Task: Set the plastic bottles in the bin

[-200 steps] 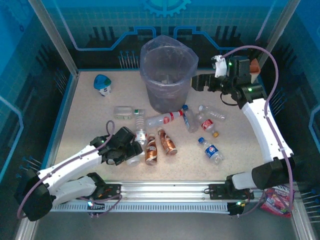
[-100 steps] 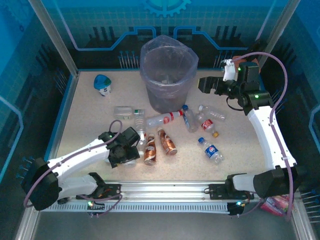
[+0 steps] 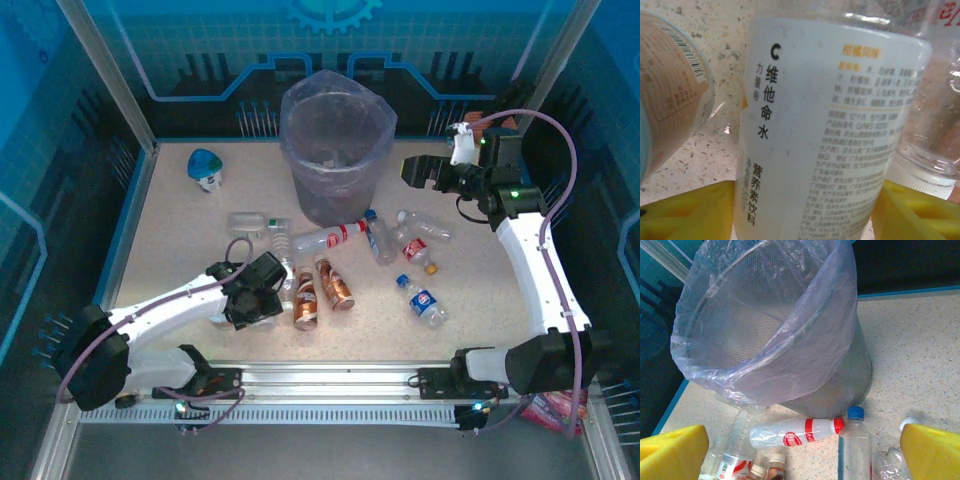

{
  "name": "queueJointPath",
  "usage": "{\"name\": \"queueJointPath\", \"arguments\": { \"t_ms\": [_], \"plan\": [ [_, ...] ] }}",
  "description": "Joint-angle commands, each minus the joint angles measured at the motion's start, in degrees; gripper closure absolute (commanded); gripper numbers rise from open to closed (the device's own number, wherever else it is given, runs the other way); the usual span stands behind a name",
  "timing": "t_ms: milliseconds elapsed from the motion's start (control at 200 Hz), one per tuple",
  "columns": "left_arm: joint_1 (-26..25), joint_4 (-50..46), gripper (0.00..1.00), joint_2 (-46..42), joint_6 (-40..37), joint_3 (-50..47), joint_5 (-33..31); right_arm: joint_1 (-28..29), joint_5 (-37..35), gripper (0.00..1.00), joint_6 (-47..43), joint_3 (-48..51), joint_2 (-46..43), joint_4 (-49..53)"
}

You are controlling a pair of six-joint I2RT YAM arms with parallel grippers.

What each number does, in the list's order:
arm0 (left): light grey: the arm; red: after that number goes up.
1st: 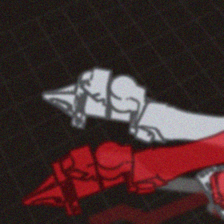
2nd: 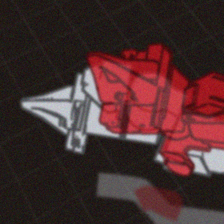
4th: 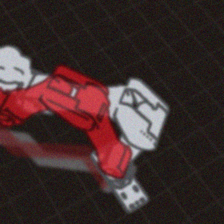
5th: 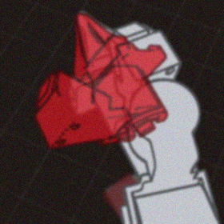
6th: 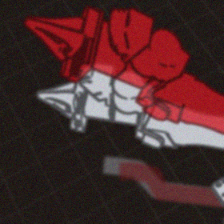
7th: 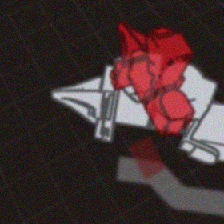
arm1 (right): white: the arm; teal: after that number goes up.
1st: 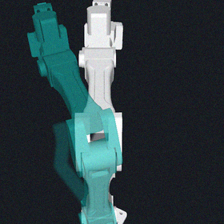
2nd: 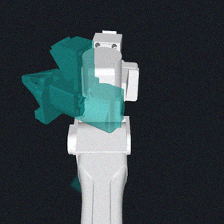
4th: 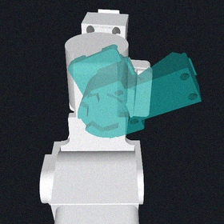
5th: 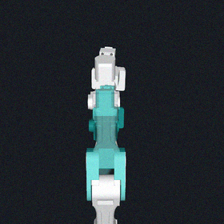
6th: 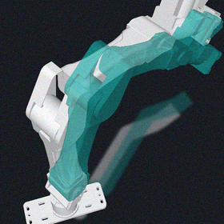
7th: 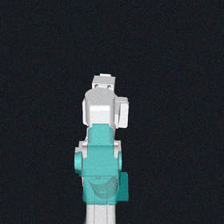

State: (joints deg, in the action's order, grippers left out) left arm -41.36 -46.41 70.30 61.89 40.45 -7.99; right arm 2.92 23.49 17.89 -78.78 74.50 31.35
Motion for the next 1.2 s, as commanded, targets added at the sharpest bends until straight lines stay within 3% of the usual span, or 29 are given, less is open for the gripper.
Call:
{"name": "queueJointPath", "arguments": {
  "t_ms": [0,225,625,740,896,1191],
  "plan": [
    [-0.7,0.4,0.36,1.5,0.8,0.4,-0.6,-0.9,1.7,0.01,0.8,0.4,-0.3,-1.6],
    [-0.8,-2.7,0.38,-1.8,0.5,2.8,-1.3,-1.0,1.8,0.01,1.1,-0.3,-0.2,-1.6],
    [-0.4,-15.3,0.39,-9.5,-5.3,19.3,-9.7,-1.3,2.7,0.03,7.0,-0.2,-0.6,-1.2],
    [0.9,-15.7,0.41,-9.4,-10.1,24.7,-10.6,-1.8,7.3,0.03,12.5,0.0,1.0,-2.2],
    [4.0,-13.6,0.46,-6.2,-19.3,34.6,-10.1,-1.8,16.6,0.04,23.5,4.5,2.9,-12.4],
    [6.7,-7.9,0.51,5.5,-35.1,58.1,-10.0,-0.5,19.9,0.05,38.8,10.0,7.1,-25.7]
  ]
}}
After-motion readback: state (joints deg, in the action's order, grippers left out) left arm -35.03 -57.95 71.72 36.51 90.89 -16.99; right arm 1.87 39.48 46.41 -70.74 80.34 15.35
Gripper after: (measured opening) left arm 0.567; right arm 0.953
